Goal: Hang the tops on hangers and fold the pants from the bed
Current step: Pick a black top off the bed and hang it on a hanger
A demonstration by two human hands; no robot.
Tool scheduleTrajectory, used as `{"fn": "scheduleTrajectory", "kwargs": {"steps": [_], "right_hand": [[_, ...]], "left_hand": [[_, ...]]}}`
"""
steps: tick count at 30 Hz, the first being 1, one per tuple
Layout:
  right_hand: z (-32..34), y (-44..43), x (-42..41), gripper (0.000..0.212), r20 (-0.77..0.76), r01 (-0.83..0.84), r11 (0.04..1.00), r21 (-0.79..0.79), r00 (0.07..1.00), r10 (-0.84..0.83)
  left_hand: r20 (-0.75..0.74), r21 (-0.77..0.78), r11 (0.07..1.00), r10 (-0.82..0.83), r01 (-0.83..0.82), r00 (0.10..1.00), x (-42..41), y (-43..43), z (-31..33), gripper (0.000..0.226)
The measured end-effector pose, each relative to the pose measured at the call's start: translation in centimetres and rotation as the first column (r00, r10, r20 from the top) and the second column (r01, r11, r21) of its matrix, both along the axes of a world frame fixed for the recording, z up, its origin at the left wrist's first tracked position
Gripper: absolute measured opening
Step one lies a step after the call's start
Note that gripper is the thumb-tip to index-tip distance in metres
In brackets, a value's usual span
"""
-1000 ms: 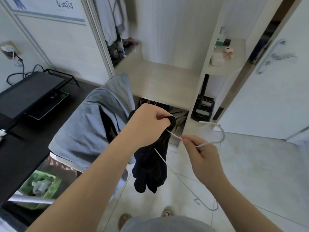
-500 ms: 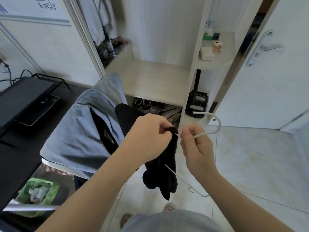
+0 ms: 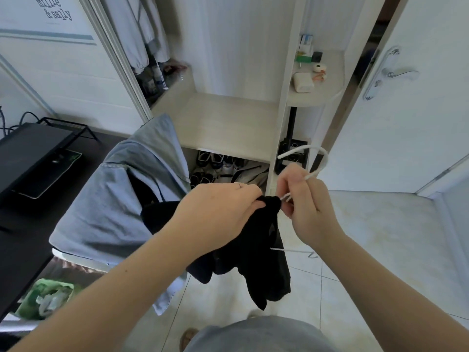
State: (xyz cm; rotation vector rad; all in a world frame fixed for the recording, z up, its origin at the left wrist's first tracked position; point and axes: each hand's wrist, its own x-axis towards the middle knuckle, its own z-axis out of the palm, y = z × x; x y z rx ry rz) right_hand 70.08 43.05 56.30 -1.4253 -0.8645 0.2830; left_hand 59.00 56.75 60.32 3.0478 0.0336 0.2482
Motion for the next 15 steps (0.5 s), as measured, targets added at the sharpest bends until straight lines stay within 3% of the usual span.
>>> {"fn": "scheduleTrajectory", "kwargs": {"steps": [3,6,11,13,15], "right_hand": [[0.1,0.6,0.4,0.044,0.045,-0.001,0.994,-0.111,0.999,0.006],[-0.1,0.9,1.1,0.040,0.045,-0.013,0.979,-0.206,0.999,0.023],[-2.6,-0.6,0.0,0.019,0.321,0.279,0.954,-0.107,0.918,-0.232],[-4.3,-1.0,-1.0,0.020,0.344,0.240,0.962,-0.133,0.921,-0.182],[-5.4,-0.6,-1.9,0.026,0.235,0.099,0.952,-0.290,0.972,-0.030]], "left_hand": [[-0.091,-0.063,0.997,0.045,-0.051,0.995,0.6,-0.8,-0.7,0.052],[-0.134,-0.157,0.979,0.113,-0.134,0.984,0.8,-0.2,-1.8,0.034],[0.057,-0.405,0.877,0.305,-0.257,0.951,-0.2,1.2,-2.9,0.027],[0.098,-0.460,0.834,0.389,-0.305,0.916,-0.6,1.1,-3.2,0.029],[0.124,-0.499,0.802,0.441,-0.328,0.889,-0.8,0.6,-3.3,0.028]]}}
